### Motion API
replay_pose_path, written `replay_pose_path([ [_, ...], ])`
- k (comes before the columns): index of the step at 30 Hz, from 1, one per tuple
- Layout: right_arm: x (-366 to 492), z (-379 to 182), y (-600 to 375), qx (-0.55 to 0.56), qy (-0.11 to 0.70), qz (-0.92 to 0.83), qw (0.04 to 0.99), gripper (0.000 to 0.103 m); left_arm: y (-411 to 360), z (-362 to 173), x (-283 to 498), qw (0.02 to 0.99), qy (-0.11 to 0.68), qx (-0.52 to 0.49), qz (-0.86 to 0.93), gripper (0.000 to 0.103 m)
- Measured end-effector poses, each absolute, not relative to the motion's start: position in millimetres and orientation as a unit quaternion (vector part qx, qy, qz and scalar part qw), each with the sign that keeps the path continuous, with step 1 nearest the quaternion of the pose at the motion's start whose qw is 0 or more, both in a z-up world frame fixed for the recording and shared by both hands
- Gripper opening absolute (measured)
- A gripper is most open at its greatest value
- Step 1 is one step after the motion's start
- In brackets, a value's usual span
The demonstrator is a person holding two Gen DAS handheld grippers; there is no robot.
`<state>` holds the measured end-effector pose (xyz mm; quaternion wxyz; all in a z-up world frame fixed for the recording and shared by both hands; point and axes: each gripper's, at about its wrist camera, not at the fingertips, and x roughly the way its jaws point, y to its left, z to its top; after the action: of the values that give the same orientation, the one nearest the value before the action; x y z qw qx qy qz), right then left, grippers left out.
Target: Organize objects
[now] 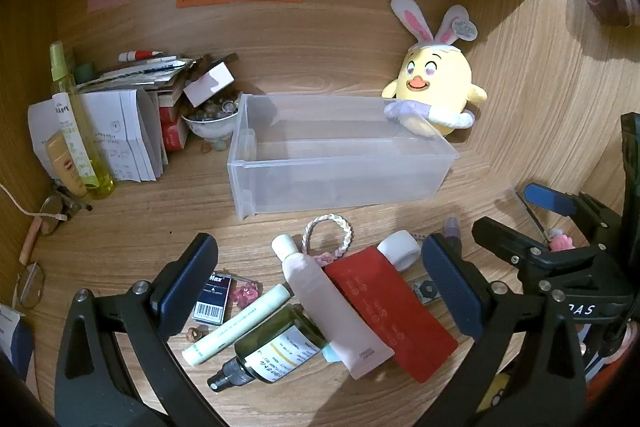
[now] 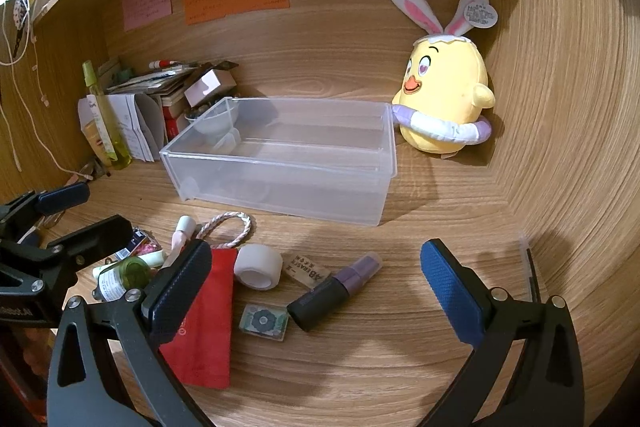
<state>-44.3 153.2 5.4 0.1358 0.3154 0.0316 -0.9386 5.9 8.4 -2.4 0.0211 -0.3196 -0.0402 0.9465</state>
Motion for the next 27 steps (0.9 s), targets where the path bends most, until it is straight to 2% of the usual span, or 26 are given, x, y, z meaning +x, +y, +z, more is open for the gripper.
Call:
replay_pose_path([
  [27, -45.0, 8.1, 152.9, 0.318, 0.034, -0.938, 0.134, 0.103, 1.4, -4.8, 4.2, 0.022, -0.047, -0.323, 0.945, 0.103],
])
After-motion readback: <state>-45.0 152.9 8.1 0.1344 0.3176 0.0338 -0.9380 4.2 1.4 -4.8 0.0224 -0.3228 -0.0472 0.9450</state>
